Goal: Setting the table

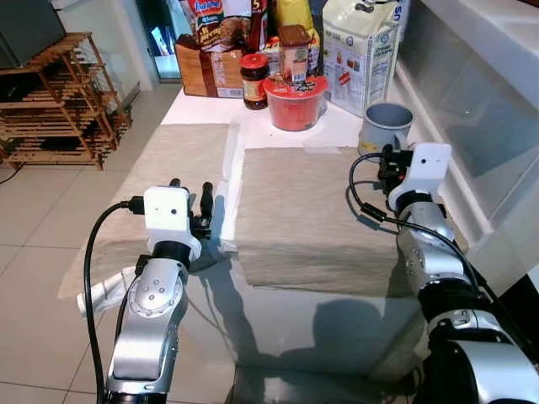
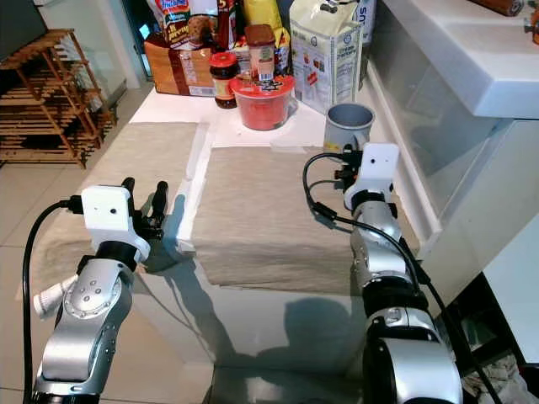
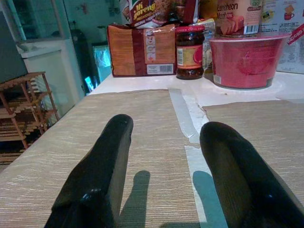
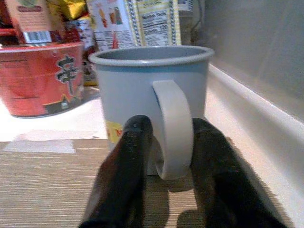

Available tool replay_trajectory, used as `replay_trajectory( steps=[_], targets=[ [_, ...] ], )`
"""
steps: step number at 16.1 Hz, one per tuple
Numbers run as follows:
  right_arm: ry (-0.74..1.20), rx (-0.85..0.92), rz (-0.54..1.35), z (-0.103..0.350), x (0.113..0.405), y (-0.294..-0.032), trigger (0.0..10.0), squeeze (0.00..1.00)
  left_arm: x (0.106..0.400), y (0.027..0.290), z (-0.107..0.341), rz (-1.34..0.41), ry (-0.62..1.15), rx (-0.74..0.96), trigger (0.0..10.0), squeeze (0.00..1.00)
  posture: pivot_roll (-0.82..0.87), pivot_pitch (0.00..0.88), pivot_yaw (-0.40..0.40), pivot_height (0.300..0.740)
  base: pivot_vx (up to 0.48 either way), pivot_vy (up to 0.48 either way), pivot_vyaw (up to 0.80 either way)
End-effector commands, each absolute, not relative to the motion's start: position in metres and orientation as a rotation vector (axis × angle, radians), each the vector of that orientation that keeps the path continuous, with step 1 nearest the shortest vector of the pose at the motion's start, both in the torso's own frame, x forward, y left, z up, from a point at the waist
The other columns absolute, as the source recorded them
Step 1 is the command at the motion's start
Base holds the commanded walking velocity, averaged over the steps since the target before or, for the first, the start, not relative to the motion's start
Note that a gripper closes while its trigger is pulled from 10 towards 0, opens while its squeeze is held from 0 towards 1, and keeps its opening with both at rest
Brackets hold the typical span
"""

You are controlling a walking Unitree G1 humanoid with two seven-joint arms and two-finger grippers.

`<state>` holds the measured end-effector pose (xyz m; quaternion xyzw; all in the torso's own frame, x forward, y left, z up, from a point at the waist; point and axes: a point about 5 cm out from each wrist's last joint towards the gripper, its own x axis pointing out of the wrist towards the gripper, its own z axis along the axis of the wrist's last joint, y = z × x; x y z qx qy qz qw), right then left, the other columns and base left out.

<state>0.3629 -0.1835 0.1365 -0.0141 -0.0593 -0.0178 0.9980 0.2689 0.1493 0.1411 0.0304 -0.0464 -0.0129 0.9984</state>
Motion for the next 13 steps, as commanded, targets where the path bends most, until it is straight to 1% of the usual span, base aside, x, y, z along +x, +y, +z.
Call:
replay_trajectory(
  steps=[1, 4, 9, 13],
  targets=[
    [-0.101, -0.018, -0.011, 0.129, 0.360, -0.177, 0.0, 0.00, 0.269, 0.151, 0.141, -0.010, -0.086, 0.069, 10.0, 0.00, -0.05, 0.000, 0.064, 0.740, 0.000, 0.000, 0.00],
    [-0.107, -0.029, 0.019, 0.126, 0.354, -0.171, 0.0, 0.00, 0.269, 0.152, 0.138, -0.014, -0.062, 0.068, 10.0, 0.00, -0.06, 0.000, 0.064, 0.740, 0.000, 0.000, 0.00],
    [-0.173, -0.056, 0.028, 0.136, 0.345, -0.171, 0.0, 0.00, 0.271, 0.151, 0.130, -0.028, -0.014, 0.060, 10.0, 0.00, -0.08, 0.000, 0.070, 0.740, 0.000, 0.000, 0.00],
    [-0.236, -0.115, 0.045, 0.142, 0.332, -0.168, 0.0, 0.00, 0.272, 0.151, 0.126, -0.028, 0.018, -0.012, 10.0, 0.00, -0.08, 0.000, 0.060, 0.740, 0.000, 0.000, 0.00]
  ],
)
